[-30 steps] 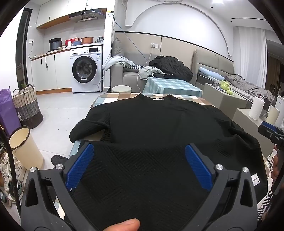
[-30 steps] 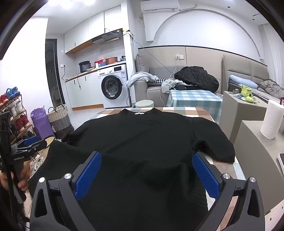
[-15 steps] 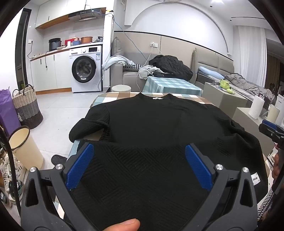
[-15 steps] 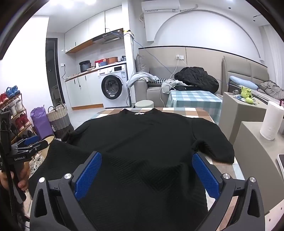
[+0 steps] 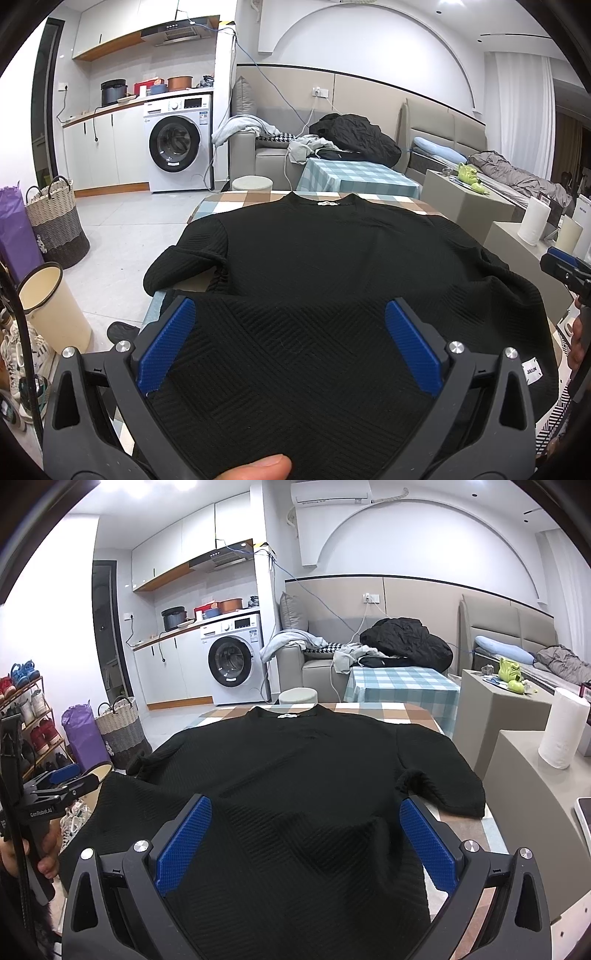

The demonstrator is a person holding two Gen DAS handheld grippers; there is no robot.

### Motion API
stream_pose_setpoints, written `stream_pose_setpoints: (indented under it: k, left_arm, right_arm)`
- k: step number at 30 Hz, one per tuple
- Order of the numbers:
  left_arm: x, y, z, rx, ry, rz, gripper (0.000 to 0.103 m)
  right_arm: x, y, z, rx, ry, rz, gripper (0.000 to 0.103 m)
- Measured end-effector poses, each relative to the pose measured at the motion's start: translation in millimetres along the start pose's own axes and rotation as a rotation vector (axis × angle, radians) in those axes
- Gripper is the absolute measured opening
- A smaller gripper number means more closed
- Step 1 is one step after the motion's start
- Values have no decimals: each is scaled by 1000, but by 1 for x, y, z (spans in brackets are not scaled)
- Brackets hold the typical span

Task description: Fold small clothes

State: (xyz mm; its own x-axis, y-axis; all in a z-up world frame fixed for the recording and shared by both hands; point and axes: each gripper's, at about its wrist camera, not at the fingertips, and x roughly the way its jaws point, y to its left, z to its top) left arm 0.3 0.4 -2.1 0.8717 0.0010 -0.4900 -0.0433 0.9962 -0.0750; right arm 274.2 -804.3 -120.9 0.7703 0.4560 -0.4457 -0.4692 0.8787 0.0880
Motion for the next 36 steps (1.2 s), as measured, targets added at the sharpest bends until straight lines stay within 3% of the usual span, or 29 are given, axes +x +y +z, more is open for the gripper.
stream_pose_setpoints:
  k: [36]
  left_arm:
    - [3,7,-7,3,7,5,102]
  right_arm:
    - [-4,-7,7,24,-7,-15,103]
